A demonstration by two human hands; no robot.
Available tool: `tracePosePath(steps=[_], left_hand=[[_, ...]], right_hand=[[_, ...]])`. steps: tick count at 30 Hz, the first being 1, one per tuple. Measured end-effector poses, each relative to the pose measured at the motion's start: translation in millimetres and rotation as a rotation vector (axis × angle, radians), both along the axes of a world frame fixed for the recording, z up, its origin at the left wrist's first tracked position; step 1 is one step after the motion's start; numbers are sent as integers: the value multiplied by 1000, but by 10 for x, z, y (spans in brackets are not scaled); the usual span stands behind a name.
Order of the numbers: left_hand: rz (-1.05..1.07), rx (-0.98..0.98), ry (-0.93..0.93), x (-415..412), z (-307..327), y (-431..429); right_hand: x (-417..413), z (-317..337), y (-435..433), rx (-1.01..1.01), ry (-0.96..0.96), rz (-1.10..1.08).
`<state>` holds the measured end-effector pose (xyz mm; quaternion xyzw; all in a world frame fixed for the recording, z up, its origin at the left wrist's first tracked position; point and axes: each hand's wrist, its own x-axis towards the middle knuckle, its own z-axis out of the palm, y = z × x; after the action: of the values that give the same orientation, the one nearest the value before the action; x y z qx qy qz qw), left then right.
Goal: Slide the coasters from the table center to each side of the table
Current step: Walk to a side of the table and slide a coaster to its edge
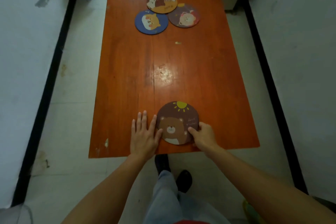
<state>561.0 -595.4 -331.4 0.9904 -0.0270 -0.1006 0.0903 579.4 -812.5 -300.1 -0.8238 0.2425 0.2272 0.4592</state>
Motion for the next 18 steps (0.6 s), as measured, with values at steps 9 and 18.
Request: tracePosePath(steps=[9, 18], left_hand=[[-76, 41, -64, -45, -188, 116], [-86, 5, -96, -55, -219, 127]], right_hand=[[334, 22, -190, -329, -178, 219], [258, -26, -241, -457, -272, 324]])
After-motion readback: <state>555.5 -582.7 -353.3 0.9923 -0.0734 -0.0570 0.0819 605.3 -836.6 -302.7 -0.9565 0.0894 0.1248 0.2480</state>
